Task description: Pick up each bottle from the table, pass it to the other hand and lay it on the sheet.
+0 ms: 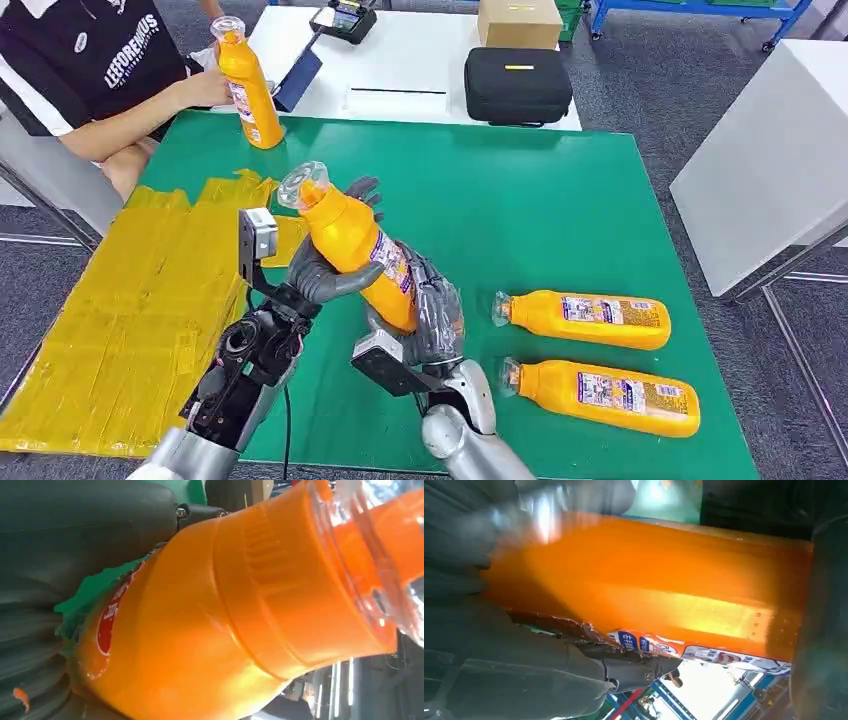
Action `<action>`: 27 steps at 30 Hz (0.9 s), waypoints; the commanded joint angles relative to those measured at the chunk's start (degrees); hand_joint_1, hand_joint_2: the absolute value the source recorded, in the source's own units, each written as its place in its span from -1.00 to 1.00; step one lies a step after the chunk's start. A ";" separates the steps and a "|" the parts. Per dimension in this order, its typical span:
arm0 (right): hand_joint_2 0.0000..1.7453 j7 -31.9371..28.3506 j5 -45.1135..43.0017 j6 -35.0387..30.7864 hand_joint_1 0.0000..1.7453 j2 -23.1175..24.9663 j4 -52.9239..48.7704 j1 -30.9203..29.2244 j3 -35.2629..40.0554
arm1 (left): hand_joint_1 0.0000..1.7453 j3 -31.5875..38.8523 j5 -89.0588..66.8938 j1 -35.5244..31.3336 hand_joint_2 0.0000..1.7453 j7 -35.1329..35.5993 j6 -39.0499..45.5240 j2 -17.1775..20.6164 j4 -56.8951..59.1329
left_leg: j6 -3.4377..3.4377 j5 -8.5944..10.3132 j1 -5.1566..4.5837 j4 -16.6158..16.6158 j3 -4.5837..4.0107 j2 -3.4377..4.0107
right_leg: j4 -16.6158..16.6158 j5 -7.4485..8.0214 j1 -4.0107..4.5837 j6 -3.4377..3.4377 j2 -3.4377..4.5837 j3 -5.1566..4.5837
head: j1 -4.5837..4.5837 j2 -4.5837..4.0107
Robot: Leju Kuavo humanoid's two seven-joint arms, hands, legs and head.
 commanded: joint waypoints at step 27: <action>1.00 -0.61 -3.36 2.57 1.00 -1.01 7.14 -4.25 3.95 | 1.00 3.46 3.11 -1.47 1.00 -2.64 6.62 0.35 3.05 | -0.10 -0.18 0.01 -0.01 0.38 0.07 | 0.00 -0.17 0.03 -0.10 -0.04 0.36 | 0.02 0.00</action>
